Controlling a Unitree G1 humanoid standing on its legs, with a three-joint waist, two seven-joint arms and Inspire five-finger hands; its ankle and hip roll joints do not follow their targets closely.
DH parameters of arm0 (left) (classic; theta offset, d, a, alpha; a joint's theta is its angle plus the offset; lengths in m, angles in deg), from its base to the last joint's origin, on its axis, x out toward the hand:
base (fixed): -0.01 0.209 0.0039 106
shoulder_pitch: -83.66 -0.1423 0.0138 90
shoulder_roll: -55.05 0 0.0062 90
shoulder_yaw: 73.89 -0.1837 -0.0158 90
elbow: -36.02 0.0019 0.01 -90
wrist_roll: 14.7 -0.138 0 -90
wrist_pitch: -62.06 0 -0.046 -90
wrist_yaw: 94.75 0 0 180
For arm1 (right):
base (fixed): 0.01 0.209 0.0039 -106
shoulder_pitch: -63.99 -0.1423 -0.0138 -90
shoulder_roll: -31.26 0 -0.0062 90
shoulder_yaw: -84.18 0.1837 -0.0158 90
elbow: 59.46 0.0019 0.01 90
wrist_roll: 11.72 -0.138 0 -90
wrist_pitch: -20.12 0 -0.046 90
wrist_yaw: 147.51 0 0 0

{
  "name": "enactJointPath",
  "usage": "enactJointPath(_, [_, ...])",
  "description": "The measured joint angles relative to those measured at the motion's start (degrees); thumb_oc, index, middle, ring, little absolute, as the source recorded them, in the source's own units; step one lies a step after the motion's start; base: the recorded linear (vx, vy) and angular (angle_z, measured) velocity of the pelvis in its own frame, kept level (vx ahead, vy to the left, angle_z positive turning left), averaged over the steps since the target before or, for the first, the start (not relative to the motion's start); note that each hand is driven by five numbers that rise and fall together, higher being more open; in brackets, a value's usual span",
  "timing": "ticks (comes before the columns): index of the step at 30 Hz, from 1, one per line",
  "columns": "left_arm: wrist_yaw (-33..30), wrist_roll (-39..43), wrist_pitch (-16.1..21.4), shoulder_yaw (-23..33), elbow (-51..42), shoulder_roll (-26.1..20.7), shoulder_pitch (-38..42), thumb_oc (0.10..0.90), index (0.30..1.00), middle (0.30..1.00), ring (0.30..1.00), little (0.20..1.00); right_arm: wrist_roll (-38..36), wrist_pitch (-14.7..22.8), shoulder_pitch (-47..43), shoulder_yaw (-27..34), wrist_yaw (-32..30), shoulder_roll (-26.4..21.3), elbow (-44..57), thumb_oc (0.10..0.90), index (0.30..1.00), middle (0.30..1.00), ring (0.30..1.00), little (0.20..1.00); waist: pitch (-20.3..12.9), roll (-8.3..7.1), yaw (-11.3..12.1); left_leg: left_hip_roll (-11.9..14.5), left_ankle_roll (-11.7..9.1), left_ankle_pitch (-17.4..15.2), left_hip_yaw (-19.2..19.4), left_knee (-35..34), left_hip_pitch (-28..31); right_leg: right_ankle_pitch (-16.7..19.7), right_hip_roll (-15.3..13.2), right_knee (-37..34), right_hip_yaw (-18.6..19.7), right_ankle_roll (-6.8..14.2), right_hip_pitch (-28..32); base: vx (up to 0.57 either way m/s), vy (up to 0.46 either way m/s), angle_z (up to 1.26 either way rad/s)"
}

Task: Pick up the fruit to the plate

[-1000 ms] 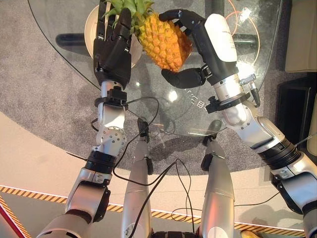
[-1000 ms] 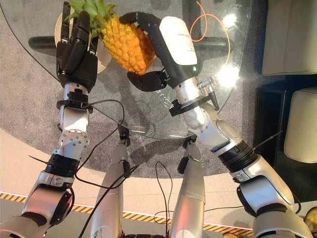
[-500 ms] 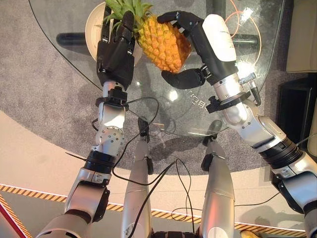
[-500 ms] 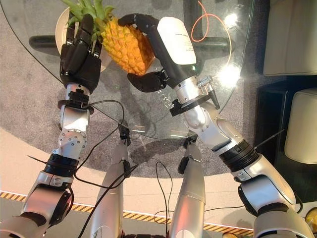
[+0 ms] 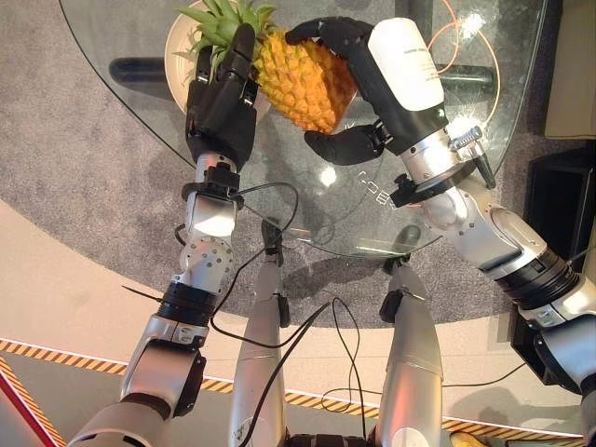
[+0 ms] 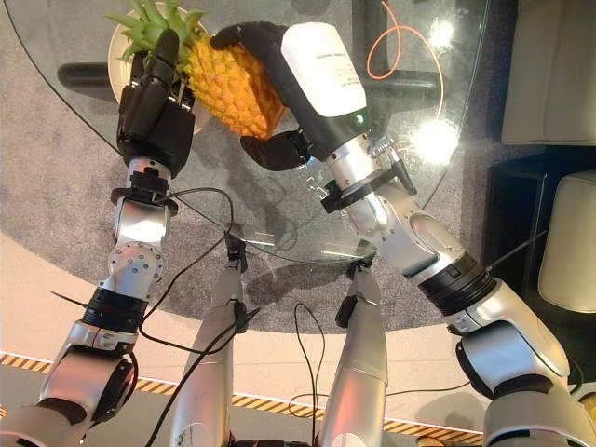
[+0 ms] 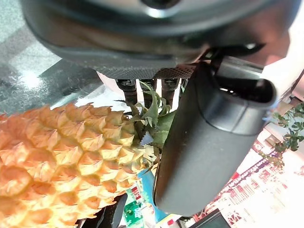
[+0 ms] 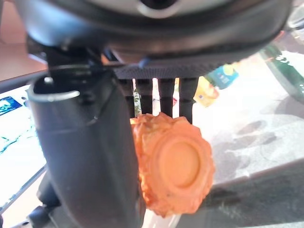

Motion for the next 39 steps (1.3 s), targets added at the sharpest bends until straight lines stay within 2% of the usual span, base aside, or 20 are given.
enactJointPath(1, [0.2,0.2,0.0,0.0,0.0,0.0,0.0,0.8,0.9,0.9,0.9,0.9,0.0,0.0,0.0,-0.1,0.0,0.0,0.0,0.1,0.3,0.3,0.3,0.2,0.0,0.0,0.0,0.0,0.0,0.0,0.0,0.0,0.0,0.0,0.0,0.0,0.0,0.0,0.0,0.0,0.0,0.0])
enactJointPath(2, [0.6,0.5,0.0,0.0,0.0,-0.1,-0.1,0.646,0.768,0.768,0.768,0.746,0.0,0.1,0.0,-0.1,0.0,0.0,0.0,0.1,0.3,0.3,0.3,0.2,0.0,0.0,0.0,0.0,0.0,0.0,0.0,0.0,0.0,0.0,0.0,0.0,0.0,0.0,0.0,0.0,0.0,0.0])
enactJointPath(3, [1.2,0.9,0.1,0.0,0.0,-0.3,-0.2,0.432,0.585,0.585,0.585,0.532,0.0,0.2,0.0,-0.1,0.0,-0.1,0.0,0.1,0.3,0.3,0.3,0.2,0.0,0.0,0.0,0.0,0.0,0.0,0.0,0.0,0.0,0.0,0.0,0.0,0.0,0.0,0.0,0.0,0.0,0.0])
enactJointPath(4, [2.2,1.7,0.3,0.0,0.1,-0.4,-0.2,0.396,0.554,0.554,0.554,0.496,0.0,0.5,0.0,-0.1,0.0,-0.4,0.0,0.1,0.3,0.3,0.3,0.2,0.0,0.0,-0.1,0.0,0.0,0.0,0.0,0.0,0.0,0.0,0.0,0.0,0.0,0.0,0.0,0.0,0.0,0.0])
enactJointPath(5, [3.5,2.8,0.9,0.0,0.2,-0.4,-0.3,0.213,0.396,0.396,0.396,0.313,-0.1,0.9,0.0,-0.1,-0.1,-0.5,0.1,0.1,0.3,0.3,0.3,0.2,0.0,0.0,-0.1,0.0,0.0,0.0,0.0,0.0,0.0,0.0,0.0,0.0,0.0,0.0,0.0,0.0,0.0,0.0])
enactJointPath(6, [4.9,3.6,1.6,0.0,0.2,-0.4,-0.5,0.1,0.3,0.3,0.3,0.2,-0.1,1.7,0.0,-0.1,-0.2,-0.5,0.2,0.1,0.3,0.3,0.3,0.2,0.0,0.0,-0.2,0.0,0.0,0.0,0.0,0.0,0.0,0.0,0.0,0.0,0.0,0.0,0.0,0.0,0.0,0.0])
enactJointPath(11, [9.4,5.1,8.0,0.2,0.3,-0.3,-0.5,0.1,0.3,0.3,0.3,0.2,0.0,3.8,-0.5,-0.3,-0.3,-1.4,2.9,0.1,0.3,0.3,0.3,0.2,0.0,-0.02,-0.6,0.0,0.0,0.0,0.0,0.0,0.0,0.0,0.0,0.1,0.0,0.0,0.1,0.0,0.0,0.0])
enactJointPath(17, [9.5,5.1,13.3,0.5,0.7,-0.3,-0.1,0.1,0.3,0.3,0.3,0.2,0.6,5.8,-2.1,-3.1,-0.1,-1.4,3.0,0.1,0.3,0.3,0.3,0.2,0.0,-0.05,-1.1,0.0,0.1,0.3,-0.2,0.0,0.0,0.0,0.0,0.4,-0.1,0.0,0.1,0.0,0.0,0.0])
enactJointPath(29, [9.5,4.4,14.2,0.6,0.7,0.6,0.0,0.1,0.3,0.3,0.3,0.2,1.4,5.9,-2.0,-3.1,0.0,-1.5,3.0,0.1,0.3,0.3,0.3,0.2,0.0,-0.07,-1.5,0.0,0.2,0.4,-0.2,0.1,0.0,0.0,0.0,0.7,-0.1,0.0,0.0,0.0,0.0,0.0])
enactJointPath(30, [9.5,4.2,14.3,0.5,0.7,0.6,0.0,0.1,0.3,0.3,0.3,0.2,1.6,5.9,-2.0,-3.0,0.0,-1.4,3.0,0.221,0.404,0.404,0.404,0.321,0.0,-0.07,-1.5,0.0,0.2,0.4,-0.2,0.0,0.0,0.0,0.0,0.7,-0.1,0.0,-0.1,0.0,0.0,0.0])
enactJointPath(31, [9.5,4.2,14.4,0.5,0.7,0.7,0.0,0.1,0.3,0.3,0.3,0.2,1.6,5.9,-2.0,-2.9,0.0,-1.4,3.0,0.383,0.542,0.542,0.542,0.483,0.0,-0.07,-1.5,0.0,0.2,0.4,-0.2,0.1,0.0,0.0,0.0,0.7,0.0,0.0,-0.1,0.0,0.0,0.0])
enactJointPath(32, [9.5,4.2,14.5,0.5,0.7,0.7,0.0,0.1,0.3,0.3,0.3,0.2,1.6,5.9,-2.0,-2.9,0.0,-1.4,3.0,0.657,0.778,0.778,0.778,0.757,0.0,-0.07,-1.5,0.0,0.2,0.4,-0.2,0.1,0.0,0.0,0.0,0.7,0.0,0.0,-0.1,0.0,0.0,0.0])
enactJointPath(33, [9.5,4.1,14.6,0.5,0.7,0.7,0.0,0.1,0.3,0.3,0.3,0.2,1.6,5.9,-2.0,-2.9,0.0,-1.3,3.0,0.8,0.9,0.9,0.9,0.9,0.0,-0.07,-1.5,0.0,0.2,0.4,-0.2,0.1,0.0,0.0,0.0,0.7,0.0,0.0,-0.1,0.0,0.0,0.0])
enactJointPath(39, [8.8,0.3,16.6,0.7,0.7,0.7,0.5,0.1,0.3,0.3,0.3,0.2,1.7,5.6,-1.7,-2.9,-0.1,-0.8,2.7,0.8,0.9,0.9,0.9,0.9,0.0,-0.07,-1.5,0.0,0.2,0.4,-0.2,0.1,0.0,0.0,0.0,0.7,0.0,0.0,-0.1,0.0,0.0,0.0])
